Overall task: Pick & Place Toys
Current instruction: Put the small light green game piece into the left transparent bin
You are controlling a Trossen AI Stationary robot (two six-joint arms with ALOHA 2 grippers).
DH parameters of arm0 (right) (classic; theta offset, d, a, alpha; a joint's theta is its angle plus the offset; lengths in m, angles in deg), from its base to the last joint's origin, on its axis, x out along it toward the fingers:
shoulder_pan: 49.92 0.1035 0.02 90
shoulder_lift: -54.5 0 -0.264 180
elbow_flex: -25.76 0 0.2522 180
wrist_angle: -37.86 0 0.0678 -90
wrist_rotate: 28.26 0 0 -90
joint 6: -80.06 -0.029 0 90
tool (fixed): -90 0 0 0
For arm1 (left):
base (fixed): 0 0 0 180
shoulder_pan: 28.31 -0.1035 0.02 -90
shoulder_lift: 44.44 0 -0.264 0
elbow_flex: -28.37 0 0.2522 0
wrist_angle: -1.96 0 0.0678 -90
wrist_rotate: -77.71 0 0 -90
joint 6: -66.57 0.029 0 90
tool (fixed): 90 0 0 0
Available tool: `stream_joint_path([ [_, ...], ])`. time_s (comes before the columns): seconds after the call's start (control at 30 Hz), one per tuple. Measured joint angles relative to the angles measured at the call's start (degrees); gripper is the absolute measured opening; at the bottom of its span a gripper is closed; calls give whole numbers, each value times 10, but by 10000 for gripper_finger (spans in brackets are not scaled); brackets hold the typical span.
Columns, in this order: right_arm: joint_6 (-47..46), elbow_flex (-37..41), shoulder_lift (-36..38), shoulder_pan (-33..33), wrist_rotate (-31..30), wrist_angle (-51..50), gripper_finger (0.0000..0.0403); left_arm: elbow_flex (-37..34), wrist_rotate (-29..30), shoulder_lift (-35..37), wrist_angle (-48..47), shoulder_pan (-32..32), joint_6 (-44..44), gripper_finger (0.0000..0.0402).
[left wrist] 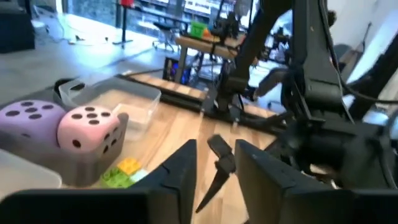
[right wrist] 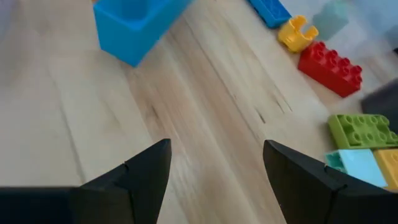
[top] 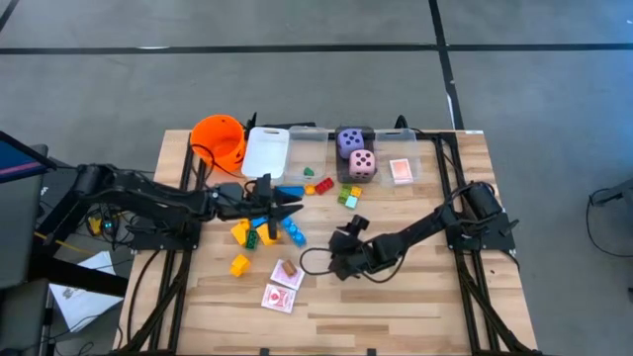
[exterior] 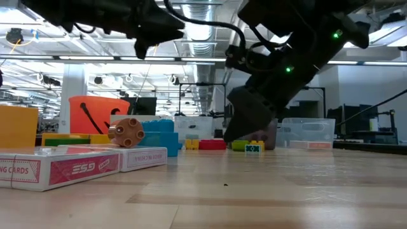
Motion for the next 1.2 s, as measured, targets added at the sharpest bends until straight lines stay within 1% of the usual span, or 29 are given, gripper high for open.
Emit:
stream_joint_path([
  [0.1,-1,0,0,0,-3,-15,249,0,14,-24,27,-1,1,127],
  [0.2,-11,0,0,-3,-26,-53,249,0,18,-38,24,-8,0,141],
  [0.37,-97,0,6,-13,-77,-178,249,0,18,-55,13,-14,-11,150],
  [0.57,-228,1,43,-30,-96,-348,250,0,18,-57,9,-12,-16,145],
  [0.67,-269,0,64,-27,-107,-395,250,0,18,-57,8,-12,-16,143],
  [0.73,-272,0,78,-23,-107,-409,250,0,18,-56,3,-12,-17,143],
  [0.8,-234,0,88,-16,-102,-402,250,0,18,-56,-2,-12,-26,143],
  [0.93,-86,1,95,2,-59,-343,250,0,12,-56,0,-12,-57,144],
  [1.1,64,0,97,4,9,-207,250,0,-7,-56,10,-12,-59,144],
  [1.2,132,0,96,-7,55,-139,250,0,-17,-56,13,-12,-59,143],
])
